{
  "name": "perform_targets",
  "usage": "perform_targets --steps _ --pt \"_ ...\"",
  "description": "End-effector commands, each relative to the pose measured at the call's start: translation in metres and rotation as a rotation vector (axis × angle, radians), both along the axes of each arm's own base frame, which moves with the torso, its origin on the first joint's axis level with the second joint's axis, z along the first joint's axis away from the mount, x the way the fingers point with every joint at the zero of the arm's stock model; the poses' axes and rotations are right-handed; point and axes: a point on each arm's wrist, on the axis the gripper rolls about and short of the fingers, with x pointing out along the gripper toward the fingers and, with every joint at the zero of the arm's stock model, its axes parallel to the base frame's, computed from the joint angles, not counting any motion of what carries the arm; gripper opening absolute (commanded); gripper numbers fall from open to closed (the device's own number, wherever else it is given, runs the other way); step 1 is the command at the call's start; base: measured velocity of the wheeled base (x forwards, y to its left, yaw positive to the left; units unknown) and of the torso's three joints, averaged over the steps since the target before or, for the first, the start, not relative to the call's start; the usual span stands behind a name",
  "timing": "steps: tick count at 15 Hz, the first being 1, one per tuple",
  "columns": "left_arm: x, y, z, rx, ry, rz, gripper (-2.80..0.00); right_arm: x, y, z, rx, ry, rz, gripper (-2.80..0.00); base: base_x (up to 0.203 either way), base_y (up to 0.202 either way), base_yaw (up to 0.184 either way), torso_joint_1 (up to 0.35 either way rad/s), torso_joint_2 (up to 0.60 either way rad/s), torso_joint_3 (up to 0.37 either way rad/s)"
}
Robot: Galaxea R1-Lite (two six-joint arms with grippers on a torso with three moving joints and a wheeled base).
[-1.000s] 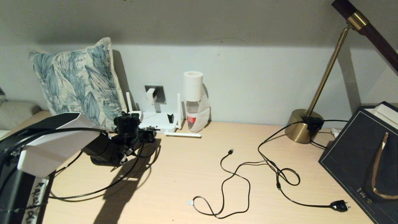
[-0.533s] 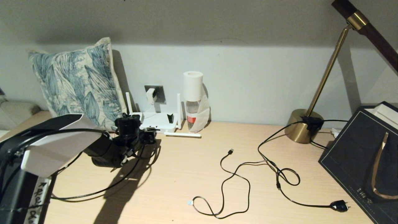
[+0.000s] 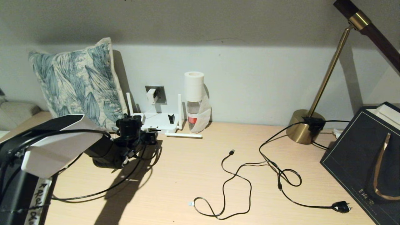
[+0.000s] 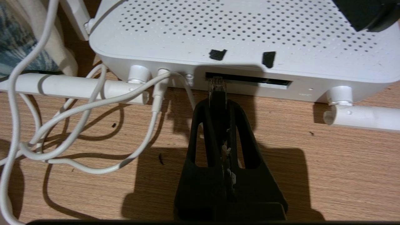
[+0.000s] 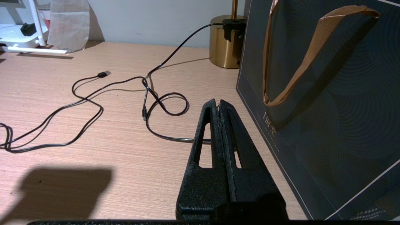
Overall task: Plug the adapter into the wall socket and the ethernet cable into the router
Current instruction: Plug cable into router interface
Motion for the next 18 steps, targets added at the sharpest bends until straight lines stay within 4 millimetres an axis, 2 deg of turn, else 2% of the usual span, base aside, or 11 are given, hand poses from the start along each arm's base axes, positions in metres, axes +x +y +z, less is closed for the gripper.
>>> perform_targets --steps 1,18 --pt "-0.0002 -0.0016 0.0023 -0.001 -0.008 -0.002 -2.8 0.0028 0.0 -0.0096 0.0 0.033 0.0 -2.8 0.0 0.0 0.0 0.0 0.0 0.0" --pt "0.0025 0.0016 0.0065 -0.003 -0.023 0.005 -2.8 0.0028 0.0 -0.0097 0.0 0.035 0.0 -2.8 0.0 0.0 0.0 0.0 0.0 0.0"
